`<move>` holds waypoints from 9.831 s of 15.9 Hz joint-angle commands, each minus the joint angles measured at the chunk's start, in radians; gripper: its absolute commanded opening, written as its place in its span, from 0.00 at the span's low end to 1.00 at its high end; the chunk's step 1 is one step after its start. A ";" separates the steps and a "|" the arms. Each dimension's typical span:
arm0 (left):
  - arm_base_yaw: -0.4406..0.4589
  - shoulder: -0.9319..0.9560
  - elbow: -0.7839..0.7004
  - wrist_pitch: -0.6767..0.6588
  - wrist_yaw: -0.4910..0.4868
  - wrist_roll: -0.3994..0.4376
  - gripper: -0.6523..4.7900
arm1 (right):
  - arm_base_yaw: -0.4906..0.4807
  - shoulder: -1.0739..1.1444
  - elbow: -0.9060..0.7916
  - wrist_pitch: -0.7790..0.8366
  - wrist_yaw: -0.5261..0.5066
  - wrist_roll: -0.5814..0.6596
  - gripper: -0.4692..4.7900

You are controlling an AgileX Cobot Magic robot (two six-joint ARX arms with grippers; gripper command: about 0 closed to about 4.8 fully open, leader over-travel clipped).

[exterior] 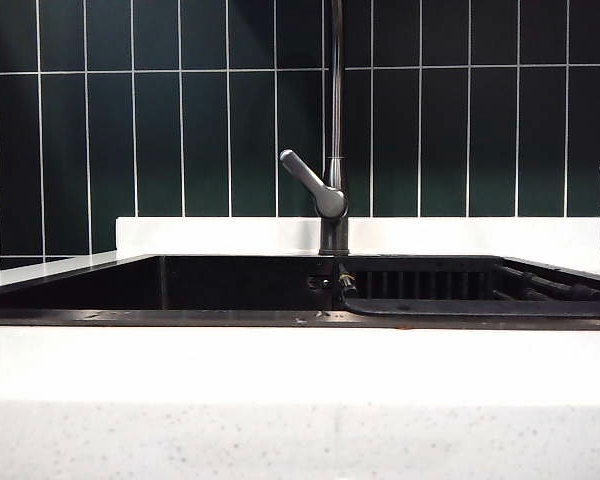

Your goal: Pick up the mug next to the sink, go to the faucet to get some water, pour the water into the sink, and finally put the mug back to its place.

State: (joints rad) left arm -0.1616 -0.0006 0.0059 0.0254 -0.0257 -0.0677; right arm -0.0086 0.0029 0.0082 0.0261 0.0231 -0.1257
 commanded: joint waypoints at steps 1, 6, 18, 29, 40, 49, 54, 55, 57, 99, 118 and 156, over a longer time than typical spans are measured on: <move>0.000 0.001 0.002 0.020 0.004 -0.022 0.11 | 0.000 0.000 0.003 0.012 -0.003 0.003 0.09; 0.000 0.001 0.002 0.019 0.004 -0.109 0.11 | 0.001 0.000 0.002 0.012 -0.003 0.069 0.09; 0.000 0.083 0.224 0.154 0.368 -0.184 0.28 | 0.001 0.000 0.073 0.098 0.014 0.199 0.37; -0.072 0.900 0.451 0.570 0.895 -0.212 0.29 | -0.204 0.271 0.119 0.159 -0.039 0.161 0.37; -0.126 1.003 0.479 0.620 0.893 -0.146 0.28 | -0.444 1.026 0.267 0.581 -0.490 0.177 0.37; -0.126 1.003 0.479 0.620 0.875 -0.122 0.28 | -0.443 1.162 0.267 0.715 -0.496 0.121 0.58; -0.126 1.003 0.479 0.619 0.875 -0.123 0.28 | -0.443 1.308 0.285 0.813 -0.497 0.122 0.58; -0.126 1.003 0.479 0.619 0.875 -0.123 0.28 | -0.443 1.330 0.293 0.824 -0.502 0.122 0.58; -0.126 1.003 0.479 0.619 0.875 -0.123 0.28 | -0.443 1.355 0.308 0.831 -0.516 0.121 0.58; 0.034 1.691 0.953 0.666 1.062 -0.016 0.84 | -0.131 1.240 0.585 0.493 -0.575 0.269 0.08; 0.031 2.221 1.651 0.658 1.229 -0.252 0.74 | 0.274 1.563 1.217 -0.011 -0.554 0.260 0.08; -0.051 2.380 1.888 0.740 1.466 -0.183 0.72 | 0.335 1.695 1.467 -0.055 -0.537 0.230 0.08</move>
State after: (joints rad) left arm -0.2070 2.3882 1.8904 0.7414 1.3949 -0.2481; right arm 0.3264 1.7023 1.4677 -0.0620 -0.5152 0.1055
